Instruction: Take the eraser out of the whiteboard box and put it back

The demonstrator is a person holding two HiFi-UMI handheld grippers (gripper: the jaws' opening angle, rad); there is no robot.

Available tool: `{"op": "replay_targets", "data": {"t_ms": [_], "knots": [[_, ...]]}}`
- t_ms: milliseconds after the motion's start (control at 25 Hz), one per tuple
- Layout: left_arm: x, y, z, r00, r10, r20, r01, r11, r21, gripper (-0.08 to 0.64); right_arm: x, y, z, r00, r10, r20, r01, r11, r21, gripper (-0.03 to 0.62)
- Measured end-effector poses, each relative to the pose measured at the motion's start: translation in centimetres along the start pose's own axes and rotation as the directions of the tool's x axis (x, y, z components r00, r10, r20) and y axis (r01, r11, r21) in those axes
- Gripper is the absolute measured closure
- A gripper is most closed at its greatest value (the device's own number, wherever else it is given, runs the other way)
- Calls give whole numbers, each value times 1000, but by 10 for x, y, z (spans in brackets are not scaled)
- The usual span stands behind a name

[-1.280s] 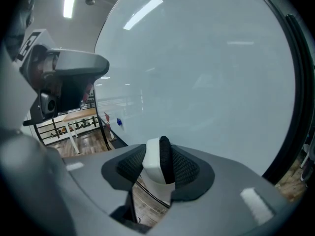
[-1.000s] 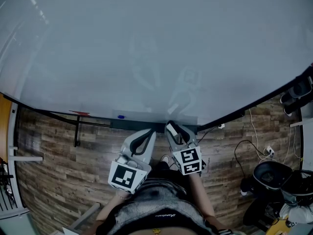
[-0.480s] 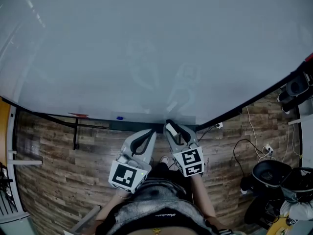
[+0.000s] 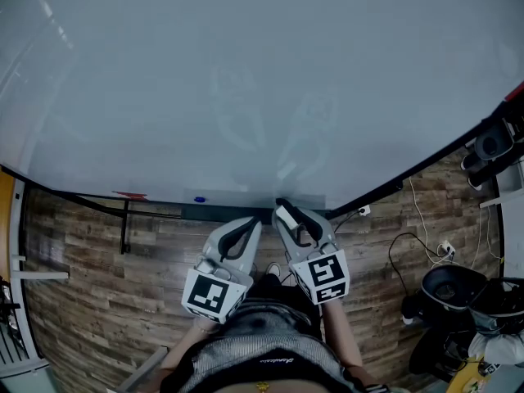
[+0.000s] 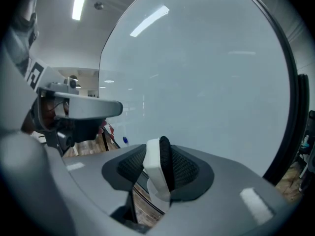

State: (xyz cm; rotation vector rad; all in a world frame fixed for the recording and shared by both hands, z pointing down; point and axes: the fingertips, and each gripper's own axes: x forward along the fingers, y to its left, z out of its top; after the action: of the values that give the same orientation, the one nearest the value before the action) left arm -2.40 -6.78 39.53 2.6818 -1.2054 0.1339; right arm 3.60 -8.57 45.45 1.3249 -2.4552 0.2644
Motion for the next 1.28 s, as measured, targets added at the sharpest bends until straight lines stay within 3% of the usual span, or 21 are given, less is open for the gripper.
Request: {"op": "replay_targets", "data": {"t_ms": [560,1280], "knots": [[-2,-6,-5,1000,-21,-15,21,1000,-3,558,-26,8,48,998,-17,53,18,1000,-19,433],[-3,-7,-8,999,-27,-19,27,1000,-15,558,-37,17,78,993,2,120,0,1000,-18,433]]}}
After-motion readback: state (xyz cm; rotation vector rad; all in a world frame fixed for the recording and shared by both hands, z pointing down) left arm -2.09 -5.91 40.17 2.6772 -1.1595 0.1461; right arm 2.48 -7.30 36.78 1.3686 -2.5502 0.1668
